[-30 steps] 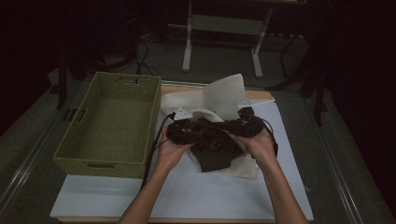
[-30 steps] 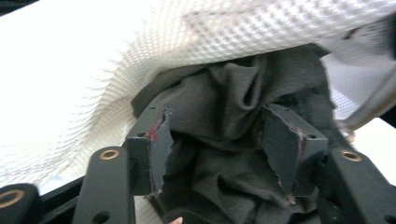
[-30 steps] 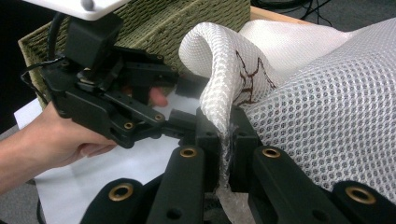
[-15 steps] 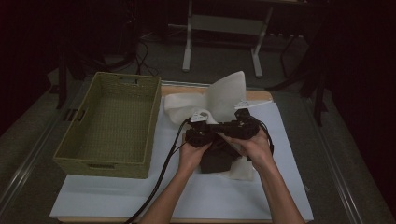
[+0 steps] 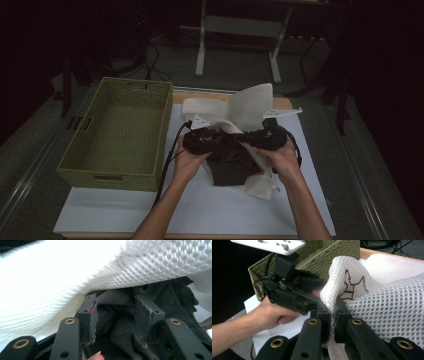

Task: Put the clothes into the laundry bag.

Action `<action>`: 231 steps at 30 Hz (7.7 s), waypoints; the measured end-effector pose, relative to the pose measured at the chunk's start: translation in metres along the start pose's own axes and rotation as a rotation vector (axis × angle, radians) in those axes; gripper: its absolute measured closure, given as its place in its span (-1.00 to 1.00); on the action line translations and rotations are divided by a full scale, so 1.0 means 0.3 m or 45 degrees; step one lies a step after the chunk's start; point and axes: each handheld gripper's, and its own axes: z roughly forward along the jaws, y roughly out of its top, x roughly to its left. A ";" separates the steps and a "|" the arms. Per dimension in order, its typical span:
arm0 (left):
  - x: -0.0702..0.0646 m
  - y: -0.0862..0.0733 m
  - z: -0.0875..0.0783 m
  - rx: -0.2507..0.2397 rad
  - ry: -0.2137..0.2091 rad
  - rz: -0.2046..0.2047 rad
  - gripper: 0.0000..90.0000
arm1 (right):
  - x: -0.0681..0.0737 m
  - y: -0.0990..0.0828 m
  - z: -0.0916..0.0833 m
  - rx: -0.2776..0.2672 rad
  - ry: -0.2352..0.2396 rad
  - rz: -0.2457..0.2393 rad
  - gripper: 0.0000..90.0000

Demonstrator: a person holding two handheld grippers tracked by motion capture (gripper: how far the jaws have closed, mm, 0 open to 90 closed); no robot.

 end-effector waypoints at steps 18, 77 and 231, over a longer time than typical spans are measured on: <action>-0.055 0.060 0.068 -0.145 0.191 0.114 0.76 | 0.024 0.016 0.018 0.055 -0.071 -0.058 0.91; -0.041 -0.151 -0.089 0.151 0.221 0.049 0.19 | 0.076 -0.134 0.242 0.384 -0.806 -0.613 0.12; -0.125 -0.358 -0.250 0.221 0.382 0.139 0.86 | -0.087 -0.581 -0.301 0.357 -0.737 -0.243 0.87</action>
